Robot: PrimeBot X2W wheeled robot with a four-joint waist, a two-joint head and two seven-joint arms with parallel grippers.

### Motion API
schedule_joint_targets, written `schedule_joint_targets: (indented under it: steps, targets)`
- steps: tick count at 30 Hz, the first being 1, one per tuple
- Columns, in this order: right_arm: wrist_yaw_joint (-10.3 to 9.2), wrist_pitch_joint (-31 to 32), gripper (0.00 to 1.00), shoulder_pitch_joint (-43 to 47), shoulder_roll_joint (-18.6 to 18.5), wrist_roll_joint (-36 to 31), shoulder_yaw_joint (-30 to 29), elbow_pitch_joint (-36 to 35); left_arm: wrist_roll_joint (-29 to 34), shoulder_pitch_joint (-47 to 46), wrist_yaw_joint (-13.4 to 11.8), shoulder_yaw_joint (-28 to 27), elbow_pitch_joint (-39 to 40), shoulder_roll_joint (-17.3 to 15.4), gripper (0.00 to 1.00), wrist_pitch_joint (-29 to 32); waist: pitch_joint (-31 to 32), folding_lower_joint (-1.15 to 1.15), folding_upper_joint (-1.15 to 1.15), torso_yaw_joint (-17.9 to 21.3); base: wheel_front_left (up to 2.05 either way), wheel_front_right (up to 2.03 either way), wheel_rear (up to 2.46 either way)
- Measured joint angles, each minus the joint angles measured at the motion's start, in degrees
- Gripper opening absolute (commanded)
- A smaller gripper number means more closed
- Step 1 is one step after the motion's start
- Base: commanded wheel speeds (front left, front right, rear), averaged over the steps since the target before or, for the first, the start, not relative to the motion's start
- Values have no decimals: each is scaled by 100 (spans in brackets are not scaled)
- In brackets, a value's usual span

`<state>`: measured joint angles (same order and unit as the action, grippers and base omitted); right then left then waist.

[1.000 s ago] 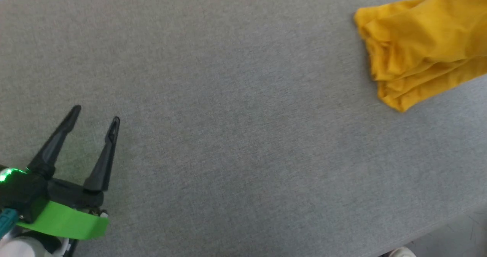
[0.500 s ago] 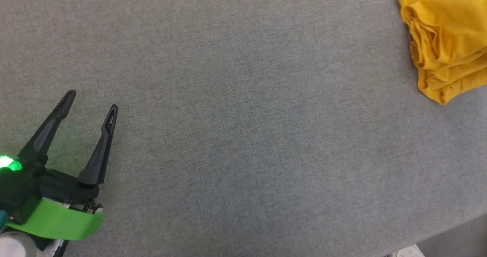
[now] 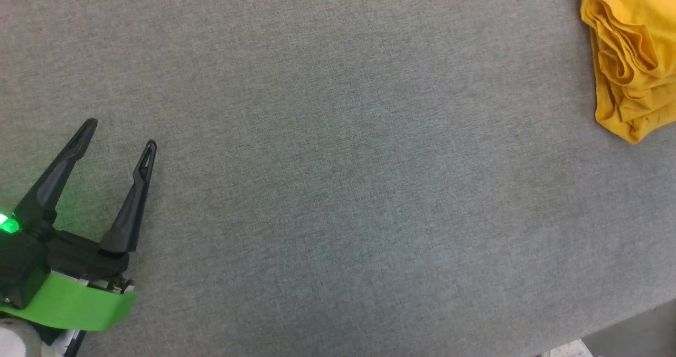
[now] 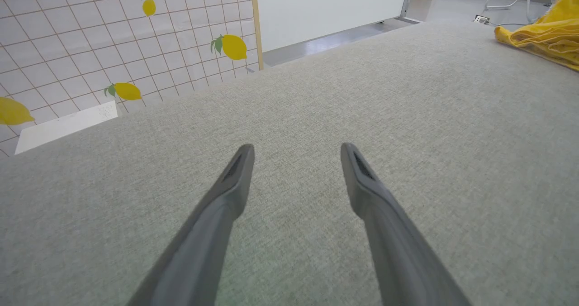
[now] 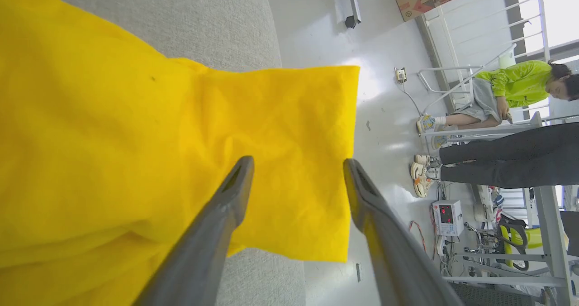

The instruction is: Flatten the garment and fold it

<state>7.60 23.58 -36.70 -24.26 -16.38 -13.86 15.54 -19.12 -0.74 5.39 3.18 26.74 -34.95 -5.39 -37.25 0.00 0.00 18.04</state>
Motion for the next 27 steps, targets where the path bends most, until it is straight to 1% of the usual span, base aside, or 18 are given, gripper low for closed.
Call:
schedule_joint_targets:
  steps: [4,8,13,15,19,22,27]
  targets:
    - [0,-185,100,-26,-13,-32,-93,176,-1,-38,-76,19,-94,66,100,-32,107,0,0,-24,0,0,0]
    - [0,-328,100,-25,-31,-19,-134,352,-2,-92,-151,43,-308,177,100,-188,261,0,0,-72,0,0,0]
    - [0,-689,100,45,8,113,-186,461,-8,-175,-313,111,-714,460,100,-452,535,0,0,-171,0,0,0]
    - [0,-911,100,82,98,190,-216,472,0,-210,-401,125,-891,570,100,-558,663,0,0,-220,0,0,0]
    - [0,-1266,100,328,290,231,10,539,13,-249,-567,144,-1218,867,100,-753,974,0,0,-335,0,0,0]
    - [0,-1500,100,596,480,272,57,563,-8,-276,-603,169,-1379,1120,100,-853,1232,-1,0,-437,0,0,0]
    - [0,-1850,100,1127,1059,391,-42,322,8,-280,-609,189,-1610,1365,100,-909,1672,-1,0,-659,0,0,0]
